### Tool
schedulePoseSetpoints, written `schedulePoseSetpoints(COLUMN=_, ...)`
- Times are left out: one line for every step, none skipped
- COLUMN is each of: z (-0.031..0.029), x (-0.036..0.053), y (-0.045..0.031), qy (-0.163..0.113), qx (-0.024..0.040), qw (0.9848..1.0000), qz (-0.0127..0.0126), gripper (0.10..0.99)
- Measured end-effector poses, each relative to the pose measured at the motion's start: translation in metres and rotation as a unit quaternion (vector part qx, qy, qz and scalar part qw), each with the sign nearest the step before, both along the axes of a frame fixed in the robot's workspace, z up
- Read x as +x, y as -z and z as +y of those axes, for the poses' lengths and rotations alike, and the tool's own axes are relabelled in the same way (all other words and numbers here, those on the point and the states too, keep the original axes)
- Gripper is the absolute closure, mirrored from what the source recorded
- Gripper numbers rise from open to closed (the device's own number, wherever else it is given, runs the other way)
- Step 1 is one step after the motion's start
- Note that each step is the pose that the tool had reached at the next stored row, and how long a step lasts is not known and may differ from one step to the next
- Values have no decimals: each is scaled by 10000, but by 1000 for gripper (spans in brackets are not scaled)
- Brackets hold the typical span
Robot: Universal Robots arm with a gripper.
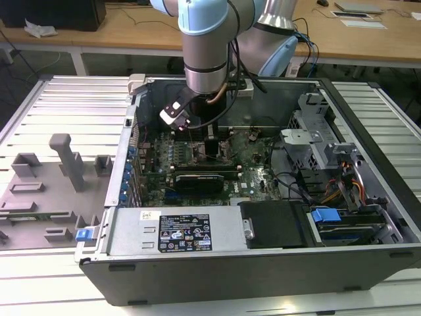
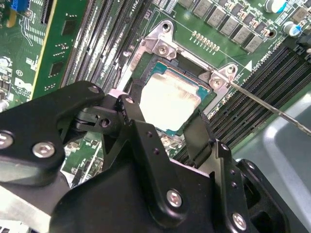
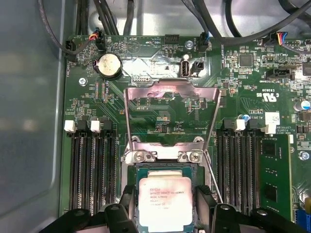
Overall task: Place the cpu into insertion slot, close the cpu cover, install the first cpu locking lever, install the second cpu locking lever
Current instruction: 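Place the cpu into insertion slot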
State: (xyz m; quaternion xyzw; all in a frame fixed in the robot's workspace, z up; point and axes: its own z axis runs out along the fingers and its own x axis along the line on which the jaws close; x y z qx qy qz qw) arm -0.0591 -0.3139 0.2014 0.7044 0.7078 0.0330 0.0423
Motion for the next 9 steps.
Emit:
schedulePoseSetpoints(z=0, x=0, y=-1, qy=0, qx=0, qw=10000, qz=0, gripper=490)
schedulePoseSetpoints(z=0, x=0, y=-1, qy=0, qx=0, qw=10000, qz=0, gripper=557)
schedulePoseSetpoints(z=0, x=0, y=-1, qy=0, qx=0, qw=10000, qz=0, gripper=557)
schedulePoseSetpoints(z=0, x=0, y=-2, qy=0, qx=0, qw=10000, qz=0, gripper=557)
schedulePoseSetpoints(z=0, x=0, y=-2, qy=0, qx=0, qw=10000, qz=0, gripper=557)
schedulePoseSetpoints(z=0, x=0, y=-3, qy=-1, qx=-3, qw=10000, qz=0, gripper=557)
schedulePoseSetpoints(z=-1, x=0, y=-7, qy=-1, qx=-16, qw=10000, qz=1, gripper=557)
schedulePoseSetpoints(z=-1, x=0, y=-8, qy=0, qx=-20, qw=10000, qz=1, gripper=557)
schedulePoseSetpoints(z=0, x=0, y=-8, qy=0, qx=-24, qw=10000, qz=0, gripper=557)
